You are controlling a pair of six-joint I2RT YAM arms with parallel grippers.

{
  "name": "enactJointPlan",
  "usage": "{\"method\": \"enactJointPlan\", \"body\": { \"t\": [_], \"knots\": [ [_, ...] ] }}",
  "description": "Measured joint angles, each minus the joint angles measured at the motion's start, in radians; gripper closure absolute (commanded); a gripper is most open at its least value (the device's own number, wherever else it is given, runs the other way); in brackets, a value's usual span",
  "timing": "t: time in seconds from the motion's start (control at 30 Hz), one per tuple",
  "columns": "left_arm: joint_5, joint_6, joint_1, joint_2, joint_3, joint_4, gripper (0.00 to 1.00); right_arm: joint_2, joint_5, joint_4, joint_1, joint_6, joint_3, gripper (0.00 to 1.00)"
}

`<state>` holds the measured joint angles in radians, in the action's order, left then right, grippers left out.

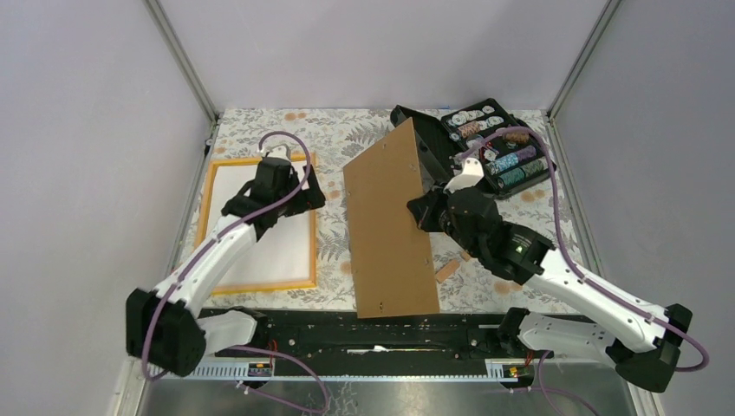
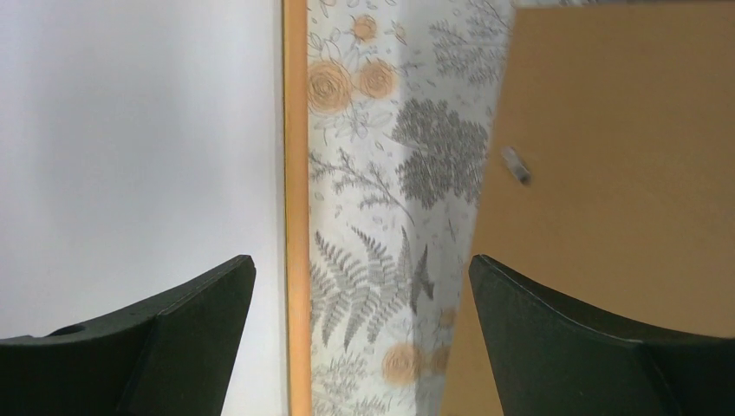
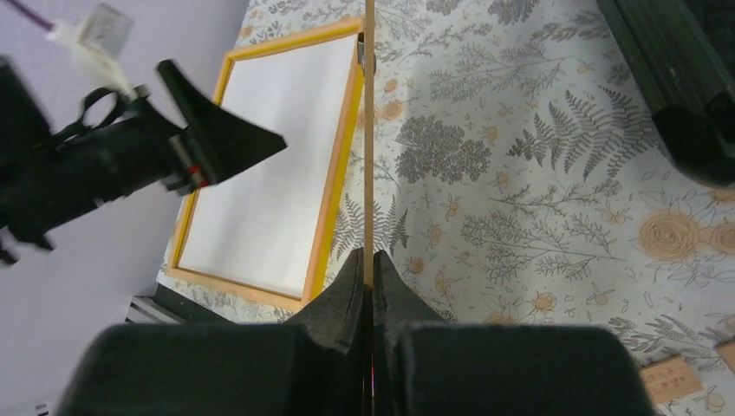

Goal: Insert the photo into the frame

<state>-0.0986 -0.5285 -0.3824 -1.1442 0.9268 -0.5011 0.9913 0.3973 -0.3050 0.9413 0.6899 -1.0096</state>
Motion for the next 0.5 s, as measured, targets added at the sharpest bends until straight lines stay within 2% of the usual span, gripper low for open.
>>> {"method": "enactJointPlan", "body": {
  "t": [0.23,0.33,0.5],
  "knots": [
    [0.196,-0.042,0.175,-0.278,0.003,0.158,0.02,-0.11,-0.004,0.003,0.0,-0.055,0.023,1.0],
    [0.235,-0.047,0.186,-0.378,0.006,0.183,0.03,-0.156,-0.003,0.003,0.0,-0.071,0.038,1.0],
    [0.278,-0.053,0.188,-0.456,0.006,0.221,0.13,-0.225,0.006,-0.003,-0.001,-0.091,0.066,1.0]
  ]
}}
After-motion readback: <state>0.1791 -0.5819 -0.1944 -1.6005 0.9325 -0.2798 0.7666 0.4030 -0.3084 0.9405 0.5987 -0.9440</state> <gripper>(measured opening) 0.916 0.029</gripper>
